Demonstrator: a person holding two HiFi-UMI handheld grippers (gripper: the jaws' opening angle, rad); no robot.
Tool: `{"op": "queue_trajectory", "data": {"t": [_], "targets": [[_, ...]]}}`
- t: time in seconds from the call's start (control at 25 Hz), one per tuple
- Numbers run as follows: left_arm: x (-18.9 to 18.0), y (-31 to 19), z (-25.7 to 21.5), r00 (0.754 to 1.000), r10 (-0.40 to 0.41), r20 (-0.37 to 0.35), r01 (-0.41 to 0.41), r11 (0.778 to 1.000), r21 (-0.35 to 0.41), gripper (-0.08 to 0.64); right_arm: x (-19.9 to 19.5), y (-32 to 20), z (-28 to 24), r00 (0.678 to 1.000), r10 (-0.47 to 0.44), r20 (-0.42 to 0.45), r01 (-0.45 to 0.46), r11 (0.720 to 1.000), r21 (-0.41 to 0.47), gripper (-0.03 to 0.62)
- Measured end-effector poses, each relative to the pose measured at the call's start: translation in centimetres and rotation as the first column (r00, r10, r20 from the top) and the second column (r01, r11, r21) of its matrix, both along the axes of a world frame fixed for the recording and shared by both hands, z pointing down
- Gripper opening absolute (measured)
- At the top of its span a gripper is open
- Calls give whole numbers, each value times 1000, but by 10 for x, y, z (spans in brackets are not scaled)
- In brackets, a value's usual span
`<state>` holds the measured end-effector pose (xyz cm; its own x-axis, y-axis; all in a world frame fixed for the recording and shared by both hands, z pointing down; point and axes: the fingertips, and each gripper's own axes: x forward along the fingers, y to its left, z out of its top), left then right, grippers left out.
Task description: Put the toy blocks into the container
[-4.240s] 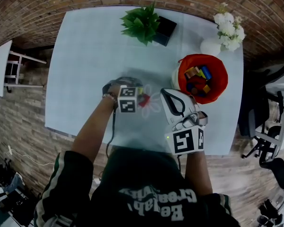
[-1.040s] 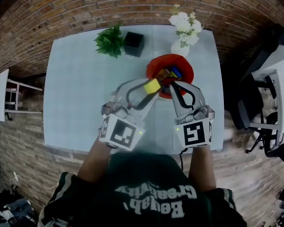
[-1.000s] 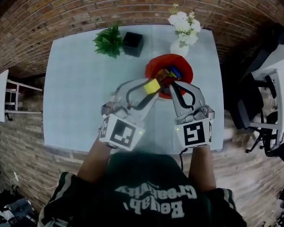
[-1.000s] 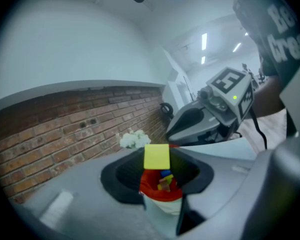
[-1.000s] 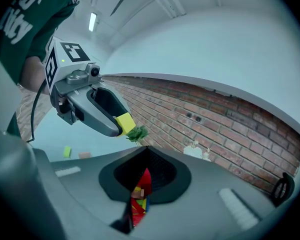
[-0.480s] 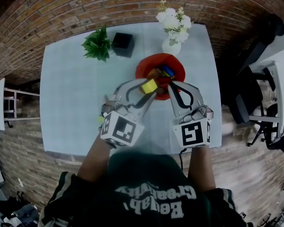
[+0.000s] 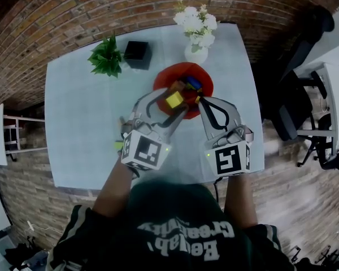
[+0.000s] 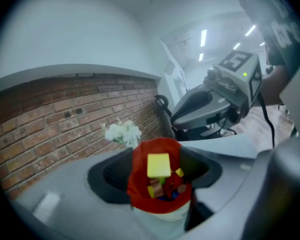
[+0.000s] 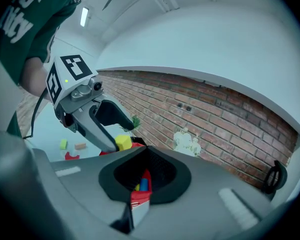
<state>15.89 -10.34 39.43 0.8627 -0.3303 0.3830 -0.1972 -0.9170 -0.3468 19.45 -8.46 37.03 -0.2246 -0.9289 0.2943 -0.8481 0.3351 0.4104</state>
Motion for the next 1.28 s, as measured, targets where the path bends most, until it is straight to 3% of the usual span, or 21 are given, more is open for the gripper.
{"op": "queue_trajectory", "data": {"t": [0.04, 0.08, 0.44, 0.48, 0.56, 0.96, 1.28], "targets": [[1, 1, 0, 1000, 7, -4, -7, 1000, -9, 328, 1, 0, 1, 1000, 0, -4, 0, 1000, -3, 6], [2, 2, 1, 1000, 15, -3, -15, 1000, -13, 337, 1, 1, 1, 1000, 1, -6, -1, 1000, -6, 6], [-3, 8, 4, 999, 23, 25, -23, 999, -31, 336, -4, 2, -2, 1000, -5, -1, 5, 1000, 1, 6], [-5, 7, 3, 1000, 12, 26, -12, 1000, -21, 306, -5, 3, -2, 1000, -8, -4, 8, 1000, 0, 6], [-11, 3, -1, 1000, -19, 18, 19, 1000, 12, 7, -7, 3, -2, 1000, -12, -7, 12, 1000, -1, 6], [-23, 11, -10, 1000, -23, 12, 22, 1000, 18, 3, -21, 7, -10, 999, -35, -16, 35, 999, 12, 6], [-65, 8, -17, 996, -86, 21, 85, 996, 37, 3, -62, 0, -18, 994, -107, -17, 108, 994, 28, 6]]}}
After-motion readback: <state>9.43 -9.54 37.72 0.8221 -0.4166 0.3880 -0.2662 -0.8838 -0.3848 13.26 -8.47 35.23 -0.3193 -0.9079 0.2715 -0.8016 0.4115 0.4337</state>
